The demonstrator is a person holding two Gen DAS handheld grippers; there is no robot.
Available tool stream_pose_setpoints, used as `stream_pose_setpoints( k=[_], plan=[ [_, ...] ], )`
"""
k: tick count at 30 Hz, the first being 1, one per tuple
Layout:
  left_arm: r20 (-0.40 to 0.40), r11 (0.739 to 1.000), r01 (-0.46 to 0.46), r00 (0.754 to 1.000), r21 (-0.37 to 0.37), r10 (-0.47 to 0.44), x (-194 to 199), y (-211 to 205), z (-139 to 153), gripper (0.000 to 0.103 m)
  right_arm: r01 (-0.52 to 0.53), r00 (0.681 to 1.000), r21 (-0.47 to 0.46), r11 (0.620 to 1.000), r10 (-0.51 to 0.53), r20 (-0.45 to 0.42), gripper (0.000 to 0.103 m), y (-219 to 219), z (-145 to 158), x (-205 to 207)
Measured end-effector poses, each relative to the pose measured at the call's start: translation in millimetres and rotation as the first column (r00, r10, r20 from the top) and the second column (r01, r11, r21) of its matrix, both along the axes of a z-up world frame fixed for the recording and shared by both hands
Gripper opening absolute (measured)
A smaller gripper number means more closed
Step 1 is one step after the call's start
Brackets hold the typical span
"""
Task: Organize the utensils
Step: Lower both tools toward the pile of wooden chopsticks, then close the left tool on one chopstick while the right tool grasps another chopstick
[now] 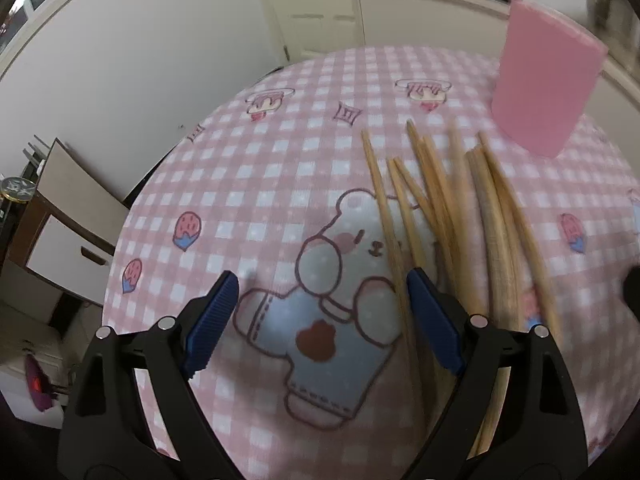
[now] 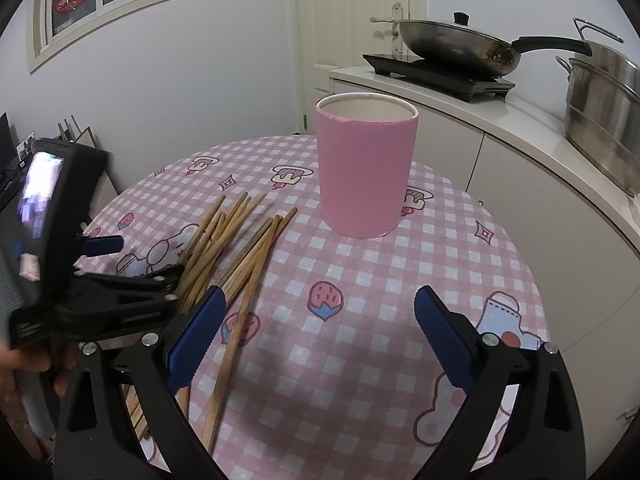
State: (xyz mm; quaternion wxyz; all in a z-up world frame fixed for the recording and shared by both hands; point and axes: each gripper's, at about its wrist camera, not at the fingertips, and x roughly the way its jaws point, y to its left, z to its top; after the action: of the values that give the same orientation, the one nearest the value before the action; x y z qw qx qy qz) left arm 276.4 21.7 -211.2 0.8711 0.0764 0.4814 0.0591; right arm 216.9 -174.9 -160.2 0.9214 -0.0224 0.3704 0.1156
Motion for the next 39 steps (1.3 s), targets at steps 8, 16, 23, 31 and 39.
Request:
stream_pose_setpoints(
  k=[8,16,23,31,39],
  plan=[
    [-0.022,0.992,0.056,0.998,-0.111,-0.059,21.4,6.9,3.0,0.056,-0.027,0.999,-0.001,1.000,0.027,-0.035,0.092,1.5,-6.2,10.2],
    [-0.027,0.978,0.120,0.992,-0.171,-0.126,32.9,-1.4,2.3,0.011,-0.136,0.979,0.020,0.990,0.138,-0.148,0.068,23.2,-18.9,37.4],
    [-0.032,0.972,0.112,0.992,-0.205,-0.122,29.0,17.5,2.3,0.010,-0.182,0.949,-0.030,0.983,0.167,-0.267,0.039,43.2,-36.6,64.8],
    [0.020,0.960,0.108,0.994,-0.257,-0.106,15.2,33.2,18.9,0.007,-0.198,0.942,-0.001,0.980,0.190,-0.278,0.008,49.6,-31.1,71.3],
    [0.172,0.953,0.104,0.984,-0.283,-0.056,-17.0,50.8,73.3,0.007,-0.210,0.956,0.084,0.974,0.223,-0.192,0.005,46.6,10.2,52.4]
  ],
)
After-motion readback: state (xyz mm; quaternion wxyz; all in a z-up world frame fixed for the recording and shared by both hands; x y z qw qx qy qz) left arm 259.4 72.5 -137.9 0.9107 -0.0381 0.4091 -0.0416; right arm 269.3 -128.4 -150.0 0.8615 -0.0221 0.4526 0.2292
